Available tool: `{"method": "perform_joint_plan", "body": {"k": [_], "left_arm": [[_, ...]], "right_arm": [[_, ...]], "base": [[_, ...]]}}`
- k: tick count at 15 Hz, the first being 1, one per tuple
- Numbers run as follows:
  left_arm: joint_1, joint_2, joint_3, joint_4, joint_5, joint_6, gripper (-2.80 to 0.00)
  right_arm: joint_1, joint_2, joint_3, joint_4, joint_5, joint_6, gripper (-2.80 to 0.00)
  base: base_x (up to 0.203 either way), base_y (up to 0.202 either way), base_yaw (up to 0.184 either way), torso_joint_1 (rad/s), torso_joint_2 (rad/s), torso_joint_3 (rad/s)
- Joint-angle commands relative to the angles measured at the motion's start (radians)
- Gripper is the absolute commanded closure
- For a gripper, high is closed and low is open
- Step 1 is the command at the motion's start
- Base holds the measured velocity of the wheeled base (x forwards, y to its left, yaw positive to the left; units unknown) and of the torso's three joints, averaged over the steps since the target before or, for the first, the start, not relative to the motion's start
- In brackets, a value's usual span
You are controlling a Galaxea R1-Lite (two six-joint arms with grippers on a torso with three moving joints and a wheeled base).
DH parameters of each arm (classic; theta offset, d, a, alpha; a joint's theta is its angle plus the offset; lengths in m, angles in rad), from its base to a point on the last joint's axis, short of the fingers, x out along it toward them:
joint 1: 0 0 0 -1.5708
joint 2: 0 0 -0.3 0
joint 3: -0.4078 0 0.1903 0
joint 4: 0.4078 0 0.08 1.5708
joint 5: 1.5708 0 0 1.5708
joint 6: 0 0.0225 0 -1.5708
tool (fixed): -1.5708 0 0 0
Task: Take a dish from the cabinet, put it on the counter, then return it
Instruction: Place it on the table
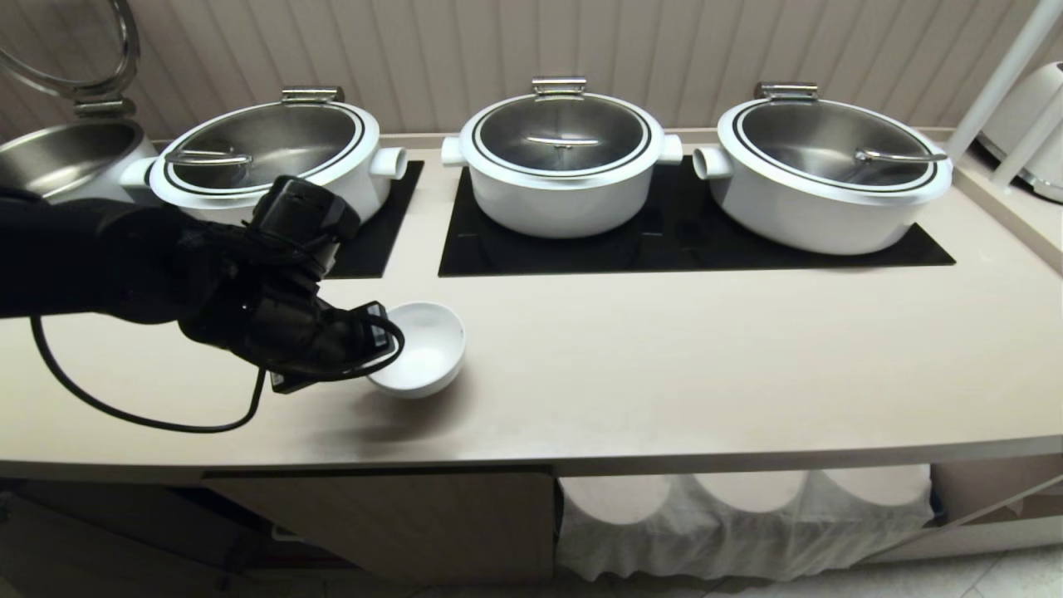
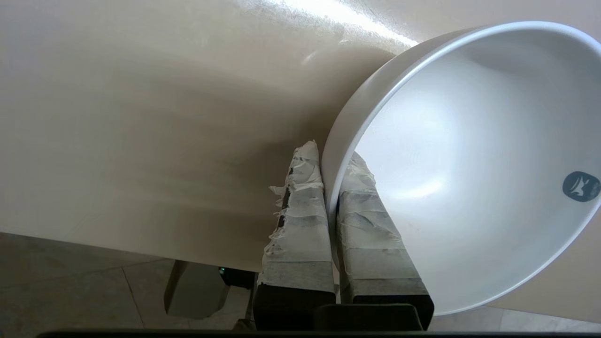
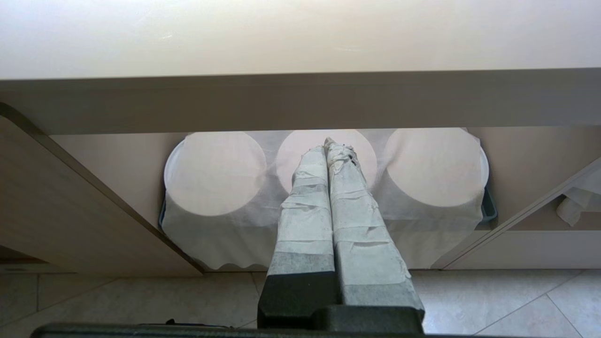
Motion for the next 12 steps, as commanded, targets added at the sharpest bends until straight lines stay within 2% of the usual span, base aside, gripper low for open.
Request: {"method": "perform_joint_plan", "body": {"k": [1, 8, 12], "left_arm": [[0.012, 0.021, -0.04, 0.017, 0.001, -0.012, 0.0], [0.027, 0.064, -0.062, 0.041, -0.001, -0.086, 0.0], [0.028, 0.071, -0.072, 0.04, -0.002, -0.092, 0.0]], "right_arm": [[0.0, 0.0, 0.0, 0.0, 0.0, 0.0, 0.0], [0.002, 0.0, 0.0, 0.0, 0.0, 0.0, 0.0], [0.0, 0.0, 0.0, 0.0, 0.0, 0.0, 0.0]], "base": [[0.0, 0.0, 0.0, 0.0, 0.0, 0.0], [0.0, 0.0, 0.0, 0.0, 0.0, 0.0], [0.0, 0.0, 0.0, 0.0, 0.0, 0.0]]}}
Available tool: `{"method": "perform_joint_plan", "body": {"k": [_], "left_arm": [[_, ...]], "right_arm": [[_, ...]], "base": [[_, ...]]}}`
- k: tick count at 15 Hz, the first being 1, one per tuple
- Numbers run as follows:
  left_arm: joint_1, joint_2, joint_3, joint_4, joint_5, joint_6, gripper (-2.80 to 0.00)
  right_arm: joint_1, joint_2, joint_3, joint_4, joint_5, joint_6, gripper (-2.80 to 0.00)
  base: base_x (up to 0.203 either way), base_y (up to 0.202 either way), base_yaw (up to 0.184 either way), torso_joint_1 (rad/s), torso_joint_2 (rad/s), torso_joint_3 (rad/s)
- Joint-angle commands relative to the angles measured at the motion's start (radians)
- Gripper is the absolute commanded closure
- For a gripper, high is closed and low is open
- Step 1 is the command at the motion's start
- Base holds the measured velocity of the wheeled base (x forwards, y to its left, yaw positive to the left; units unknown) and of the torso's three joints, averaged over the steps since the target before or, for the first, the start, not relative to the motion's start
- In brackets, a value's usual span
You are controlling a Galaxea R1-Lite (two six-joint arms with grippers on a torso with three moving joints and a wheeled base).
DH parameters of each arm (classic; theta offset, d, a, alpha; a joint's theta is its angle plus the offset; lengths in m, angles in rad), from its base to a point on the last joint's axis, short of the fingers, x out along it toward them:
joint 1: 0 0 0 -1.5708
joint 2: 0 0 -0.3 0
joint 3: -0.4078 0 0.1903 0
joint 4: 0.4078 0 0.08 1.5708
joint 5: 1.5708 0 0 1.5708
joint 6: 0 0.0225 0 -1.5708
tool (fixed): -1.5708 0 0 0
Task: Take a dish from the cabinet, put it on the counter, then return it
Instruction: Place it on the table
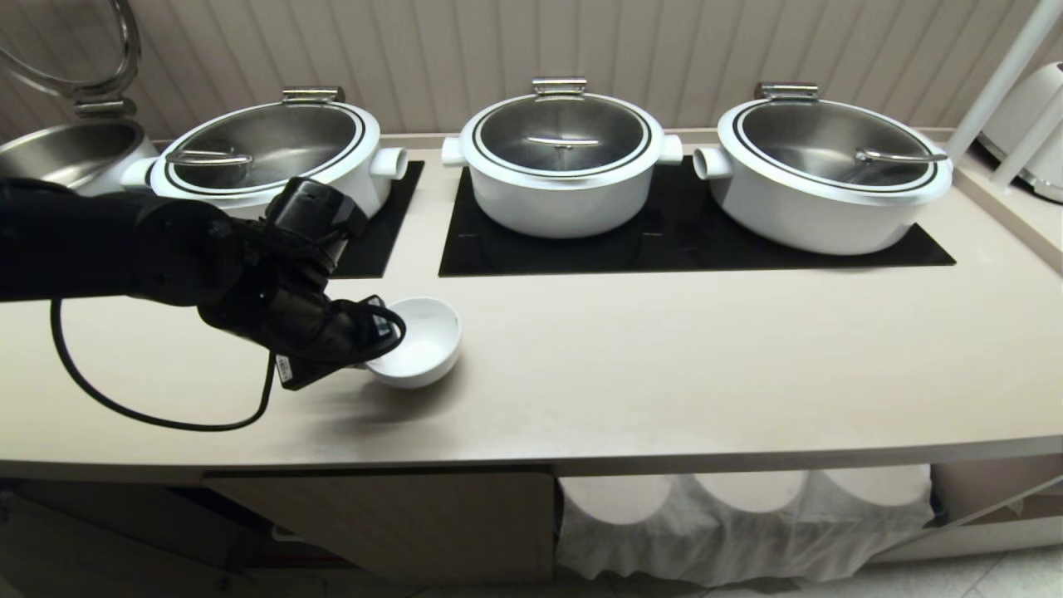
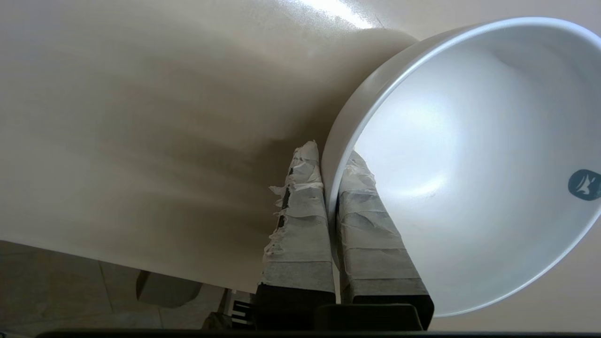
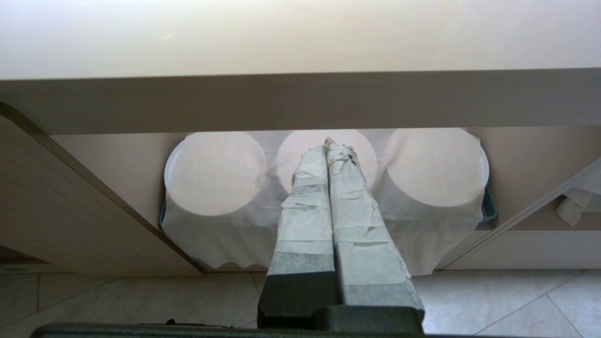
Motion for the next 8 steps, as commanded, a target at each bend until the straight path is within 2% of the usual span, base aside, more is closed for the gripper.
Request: {"method": "perform_joint_plan", "body": {"k": [1, 8], "left_arm": [[0.001, 0.007, -0.009, 0.003, 0.001, -0.004, 0.0], [0.001, 0.005, -0.017, 0.004, -0.002, -0.003, 0.0]], "right_arm": [[0.001, 0.0, 0.0, 0.0, 0.0, 0.0, 0.0], [0.0, 0.0, 0.0, 0.0, 0.0, 0.0, 0.0]], "base": [[0.0, 0.0, 0.0, 0.0, 0.0, 0.0], [0.0, 0.0, 0.0, 0.0, 0.0, 0.0]]}}
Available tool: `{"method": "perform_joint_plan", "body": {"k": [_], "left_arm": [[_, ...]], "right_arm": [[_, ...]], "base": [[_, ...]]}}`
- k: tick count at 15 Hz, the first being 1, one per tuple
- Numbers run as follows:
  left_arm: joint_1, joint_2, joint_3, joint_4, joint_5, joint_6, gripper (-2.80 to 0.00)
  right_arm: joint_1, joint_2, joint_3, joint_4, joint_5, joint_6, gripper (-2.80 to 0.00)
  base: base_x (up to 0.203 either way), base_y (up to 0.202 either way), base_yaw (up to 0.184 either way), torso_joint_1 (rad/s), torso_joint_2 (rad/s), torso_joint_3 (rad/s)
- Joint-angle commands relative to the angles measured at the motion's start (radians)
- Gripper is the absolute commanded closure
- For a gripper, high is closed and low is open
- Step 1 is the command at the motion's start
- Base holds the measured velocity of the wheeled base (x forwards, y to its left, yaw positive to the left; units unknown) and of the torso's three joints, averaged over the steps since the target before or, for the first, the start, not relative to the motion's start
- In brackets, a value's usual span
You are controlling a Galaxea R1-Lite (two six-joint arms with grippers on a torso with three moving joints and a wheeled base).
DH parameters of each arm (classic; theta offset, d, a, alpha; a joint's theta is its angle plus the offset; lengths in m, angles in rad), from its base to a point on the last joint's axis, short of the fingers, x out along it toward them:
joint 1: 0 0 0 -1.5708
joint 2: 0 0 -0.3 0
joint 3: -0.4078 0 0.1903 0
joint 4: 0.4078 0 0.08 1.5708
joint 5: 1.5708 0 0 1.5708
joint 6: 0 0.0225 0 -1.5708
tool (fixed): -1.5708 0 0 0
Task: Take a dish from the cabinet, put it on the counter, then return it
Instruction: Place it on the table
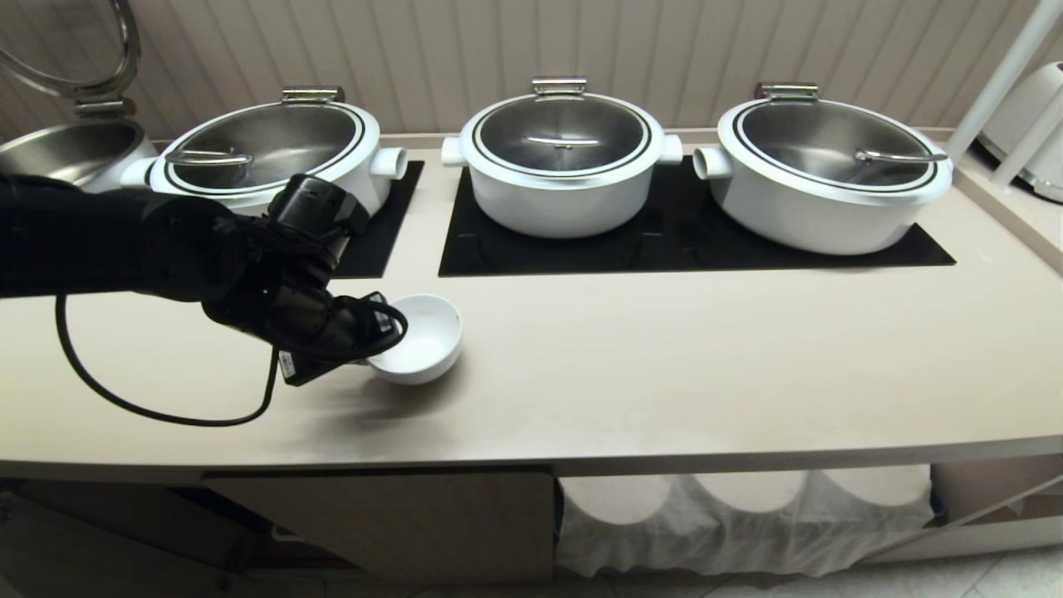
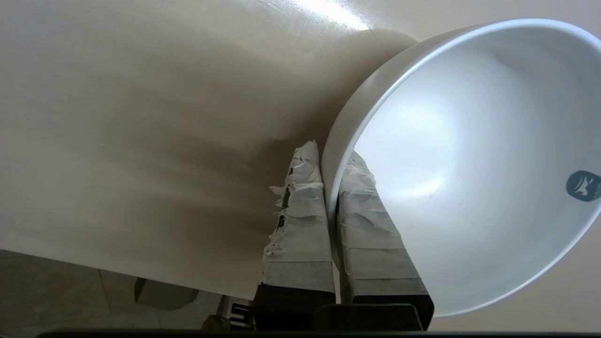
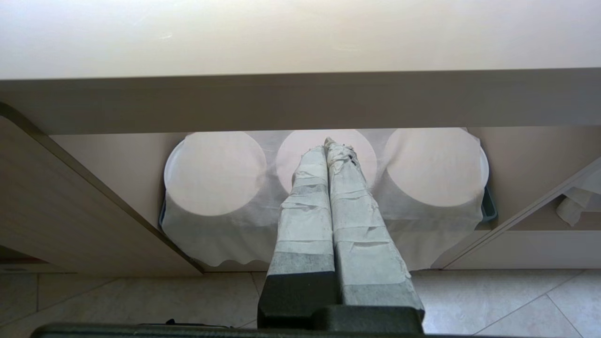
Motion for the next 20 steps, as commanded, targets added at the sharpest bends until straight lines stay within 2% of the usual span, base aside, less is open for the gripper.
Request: {"method": "perform_joint_plan", "body": {"k": [1, 3, 4, 10, 14, 20], "left_arm": [[0.0, -0.002, -0.002, 0.002, 0.0, -0.004, 0.0], [0.0, -0.002, -0.002, 0.002, -0.002, -0.004, 0.0], [0.0, -0.003, -0.002, 0.002, -0.002, -0.004, -2.8], [-0.002, -0.007, -0.004, -0.005, 0.006, 0.002, -2.8], [-0.002, -0.01, -0.048, -0.005, 0.007, 0.006, -2.8], [-0.004, -0.051, -0.049, -0.005, 0.023, 0.036, -2.8]], "right_arm": [[0.0, 0.0, 0.0, 0.0, 0.0, 0.0, 0.0], [0.002, 0.0, 0.0, 0.0, 0.0, 0.0, 0.0], [0.0, 0.0, 0.0, 0.0, 0.0, 0.0, 0.0], [0.002, 0.0, 0.0, 0.0, 0.0, 0.0, 0.0], [0.001, 0.0, 0.0, 0.0, 0.0, 0.0, 0.0], [0.002, 0.0, 0.0, 0.0, 0.0, 0.0, 0.0]], "base": [[0.0, 0.0, 0.0, 0.0, 0.0, 0.0], [0.0, 0.0, 0.0, 0.0, 0.0, 0.0], [0.0, 0.0, 0.0, 0.0, 0.0, 0.0], [0.0, 0.0, 0.0, 0.0, 0.0, 0.0], [0.0, 0.0, 0.0, 0.0, 0.0, 0.0], [0.0, 0.0, 0.0, 0.0, 0.0, 0.0]]}}
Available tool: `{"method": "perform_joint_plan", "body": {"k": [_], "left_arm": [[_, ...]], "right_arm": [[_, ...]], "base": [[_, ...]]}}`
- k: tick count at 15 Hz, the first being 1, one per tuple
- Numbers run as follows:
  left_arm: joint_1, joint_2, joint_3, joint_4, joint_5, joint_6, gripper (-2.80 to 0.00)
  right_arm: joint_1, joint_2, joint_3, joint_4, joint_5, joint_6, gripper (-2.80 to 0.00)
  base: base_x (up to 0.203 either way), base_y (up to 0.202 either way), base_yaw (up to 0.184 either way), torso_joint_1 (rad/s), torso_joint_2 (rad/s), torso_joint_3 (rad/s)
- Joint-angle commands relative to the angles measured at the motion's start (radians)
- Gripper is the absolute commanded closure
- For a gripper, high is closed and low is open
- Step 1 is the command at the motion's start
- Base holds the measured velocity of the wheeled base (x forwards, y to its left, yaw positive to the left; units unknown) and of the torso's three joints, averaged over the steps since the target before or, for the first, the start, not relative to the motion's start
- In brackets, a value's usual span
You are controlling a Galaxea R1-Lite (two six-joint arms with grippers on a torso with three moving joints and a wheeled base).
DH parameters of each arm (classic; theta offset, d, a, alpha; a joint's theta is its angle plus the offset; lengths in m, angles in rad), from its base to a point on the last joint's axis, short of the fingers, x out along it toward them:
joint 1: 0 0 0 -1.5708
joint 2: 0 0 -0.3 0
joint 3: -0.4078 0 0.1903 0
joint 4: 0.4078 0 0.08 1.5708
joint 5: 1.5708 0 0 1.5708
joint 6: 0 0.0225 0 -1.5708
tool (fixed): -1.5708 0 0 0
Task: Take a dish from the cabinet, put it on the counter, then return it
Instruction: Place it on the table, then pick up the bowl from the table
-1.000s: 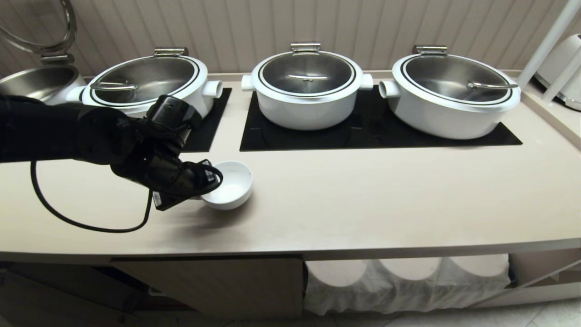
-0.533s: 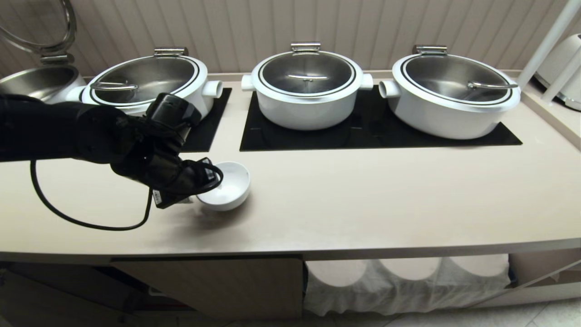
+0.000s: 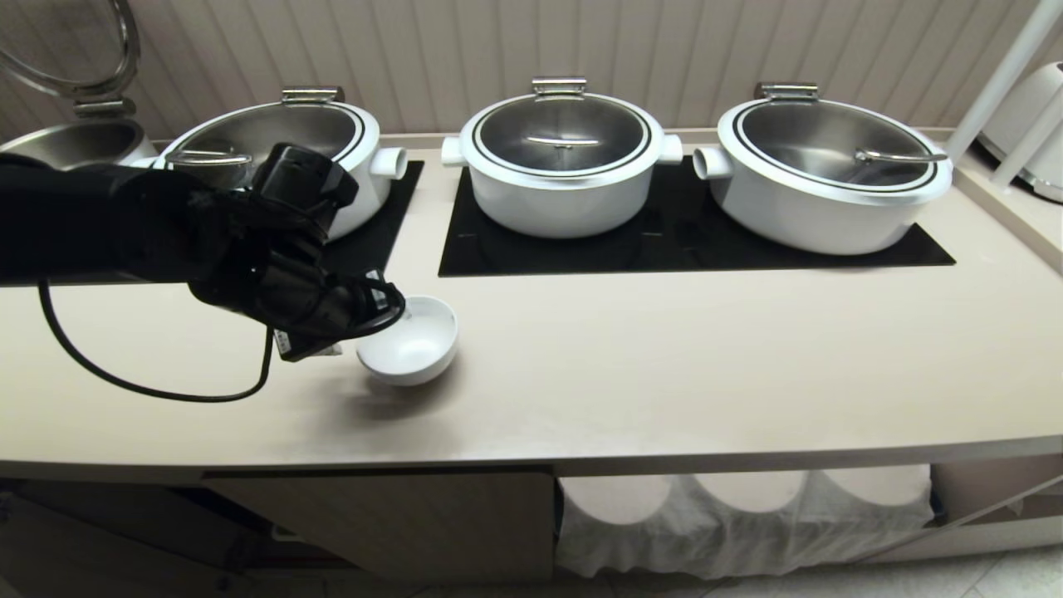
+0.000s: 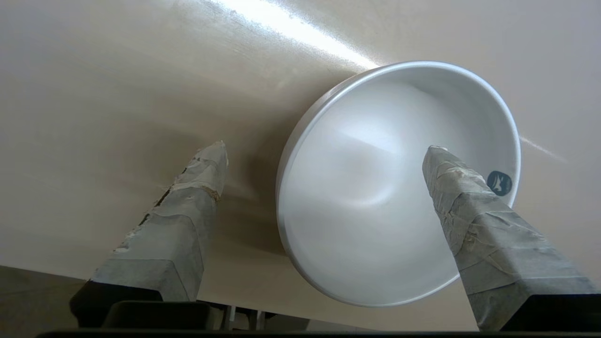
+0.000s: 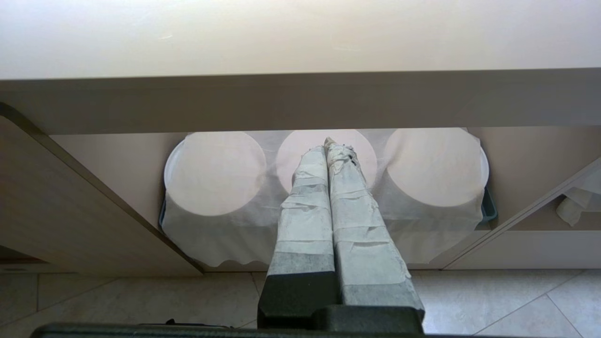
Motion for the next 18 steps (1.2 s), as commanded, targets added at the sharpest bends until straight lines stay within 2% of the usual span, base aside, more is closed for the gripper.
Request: {"method": "perform_joint_plan", "body": {"k": [1, 3, 8, 11, 15, 18], "left_arm": [[-0.002, -0.034, 0.005, 0.003, 0.008, -0.004, -2.8], [-0.01, -0.054, 0.01, 0.001, 0.017, -0.005, -2.8], [-0.049, -0.096, 0.062, -0.021, 0.101, 0.02, -2.8], [-0.061, -0.139, 0.189, -0.155, 0.149, 0.096, -2.8], [-0.063, -0.203, 0.341, -0.361, 0.21, 0.241, -2.8], [-0.076, -0.235, 0.378, -0.398, 0.236, 0.261, -2.8]], "right_arm": [[0.0, 0.0, 0.0, -0.001, -0.001, 0.0, 0.0], [0.0, 0.0, 0.0, -0.001, -0.001, 0.0, 0.0], [0.0, 0.0, 0.0, -0.001, -0.001, 0.0, 0.0], [0.0, 0.0, 0.0, -0.001, -0.001, 0.0, 0.0], [0.001, 0.0, 0.0, -0.001, -0.001, 0.0, 0.0], [0.001, 0.0, 0.0, -0.001, -0.001, 0.0, 0.0]], "base": [[0.0, 0.0, 0.0, 0.0, 0.0, 0.0], [0.0, 0.0, 0.0, 0.0, 0.0, 0.0], [0.0, 0.0, 0.0, 0.0, 0.0, 0.0], [0.0, 0.0, 0.0, 0.0, 0.0, 0.0], [0.0, 0.0, 0.0, 0.0, 0.0, 0.0], [0.0, 0.0, 0.0, 0.0, 0.0, 0.0]]}}
